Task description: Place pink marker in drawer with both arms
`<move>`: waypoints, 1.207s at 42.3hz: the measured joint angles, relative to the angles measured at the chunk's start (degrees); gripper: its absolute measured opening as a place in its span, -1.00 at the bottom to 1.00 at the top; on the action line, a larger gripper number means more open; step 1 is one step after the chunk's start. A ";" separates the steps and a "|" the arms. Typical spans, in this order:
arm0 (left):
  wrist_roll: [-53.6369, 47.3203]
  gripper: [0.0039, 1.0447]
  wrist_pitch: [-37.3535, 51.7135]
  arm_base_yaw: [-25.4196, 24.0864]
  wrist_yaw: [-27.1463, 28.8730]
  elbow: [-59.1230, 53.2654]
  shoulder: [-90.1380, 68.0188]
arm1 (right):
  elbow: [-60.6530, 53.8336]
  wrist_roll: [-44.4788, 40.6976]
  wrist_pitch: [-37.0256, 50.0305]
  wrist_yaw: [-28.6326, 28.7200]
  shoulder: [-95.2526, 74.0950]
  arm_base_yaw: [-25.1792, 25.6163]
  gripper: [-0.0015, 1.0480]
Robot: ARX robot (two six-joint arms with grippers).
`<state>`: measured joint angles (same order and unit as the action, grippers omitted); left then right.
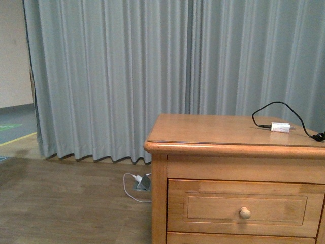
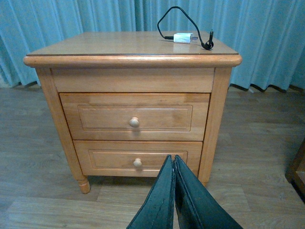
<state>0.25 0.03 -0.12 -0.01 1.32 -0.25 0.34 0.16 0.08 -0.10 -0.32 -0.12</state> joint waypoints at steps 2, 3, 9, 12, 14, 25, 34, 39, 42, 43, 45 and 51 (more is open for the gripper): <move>0.00 0.89 0.00 0.00 0.00 0.00 0.00 | 0.00 0.00 -0.02 0.00 0.00 0.00 -0.97; 0.00 0.89 0.00 0.00 0.00 0.00 0.00 | 0.00 0.00 -0.02 0.00 0.04 0.00 -0.97; 0.00 0.89 0.00 0.00 0.00 0.00 0.00 | 0.00 0.00 -0.04 0.00 0.09 0.00 -0.97; 0.00 0.89 0.00 0.00 0.00 0.00 0.00 | 0.00 0.00 -0.04 0.00 0.09 0.00 -0.97; 0.00 0.89 0.00 0.00 0.00 0.00 0.00 | 0.00 0.00 -0.04 0.00 0.09 0.00 -0.97; 0.00 0.89 0.00 0.00 0.00 0.00 0.00 | 0.00 -0.09 -0.04 0.00 0.09 0.00 -0.20; 0.00 0.89 0.00 0.00 0.00 0.00 0.00 | 0.00 -0.09 -0.04 0.00 0.09 0.00 0.55; 0.00 0.89 0.00 0.00 0.00 0.00 0.00 | 0.00 -0.02 -0.04 0.00 0.09 0.00 0.87; 0.00 0.89 0.00 0.00 0.00 0.00 0.00 | 0.00 -0.07 -0.04 0.00 0.09 0.00 0.82; 0.00 0.89 0.00 0.00 0.00 0.00 0.00 | 0.00 -0.07 -0.04 0.00 0.09 0.00 0.83; 0.00 0.89 0.00 0.00 0.00 0.00 0.00 | 0.00 -0.07 -0.04 0.00 0.09 0.00 0.84; 0.00 0.89 0.00 0.00 0.00 0.00 0.00 | 0.00 -0.07 -0.04 0.00 0.09 0.00 0.84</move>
<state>0.25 0.03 -0.12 -0.01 1.32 -0.25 0.34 0.10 0.03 -0.10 -0.23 -0.12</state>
